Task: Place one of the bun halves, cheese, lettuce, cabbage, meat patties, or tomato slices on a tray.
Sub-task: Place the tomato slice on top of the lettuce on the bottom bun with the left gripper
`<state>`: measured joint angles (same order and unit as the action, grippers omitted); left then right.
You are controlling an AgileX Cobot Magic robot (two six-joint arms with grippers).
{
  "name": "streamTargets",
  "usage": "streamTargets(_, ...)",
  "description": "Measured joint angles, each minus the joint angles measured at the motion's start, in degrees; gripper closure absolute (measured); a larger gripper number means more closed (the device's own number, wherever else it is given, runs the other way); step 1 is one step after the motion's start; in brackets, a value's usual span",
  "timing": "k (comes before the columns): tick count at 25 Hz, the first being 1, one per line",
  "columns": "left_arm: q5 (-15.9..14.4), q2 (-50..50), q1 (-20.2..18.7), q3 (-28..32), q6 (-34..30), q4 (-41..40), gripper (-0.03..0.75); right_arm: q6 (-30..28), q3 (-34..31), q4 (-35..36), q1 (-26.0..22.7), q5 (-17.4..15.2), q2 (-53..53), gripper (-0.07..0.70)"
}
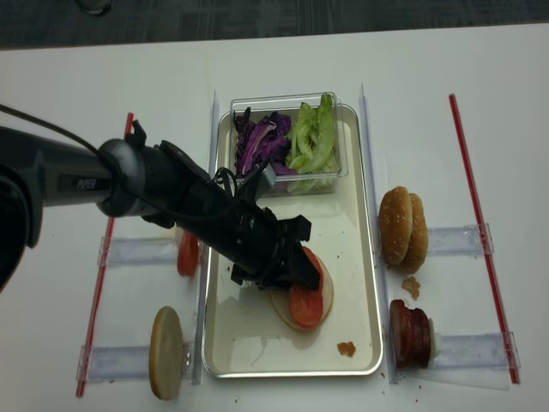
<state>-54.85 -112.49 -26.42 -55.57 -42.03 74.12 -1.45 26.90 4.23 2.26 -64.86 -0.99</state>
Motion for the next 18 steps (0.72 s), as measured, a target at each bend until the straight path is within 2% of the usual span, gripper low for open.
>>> streamTargets(5, -0.11, 0.0, 0.0, -0.26, 2.67, -1.12, 0.529, 0.0, 0.0, 0.0, 0.0, 0.0, 0.0, 0.498)
streamTargets(13, -1.37, 0.0, 0.0, -4.15, 11.19, -10.69, 0.528, 0.0, 0.0, 0.0, 0.0, 0.0, 0.0, 0.498)
streamTargets(18, -2.22, 0.0, 0.0, -5.35, 12.77, -12.66, 0.529, 0.0, 0.0, 0.0, 0.0, 0.0, 0.0, 0.498)
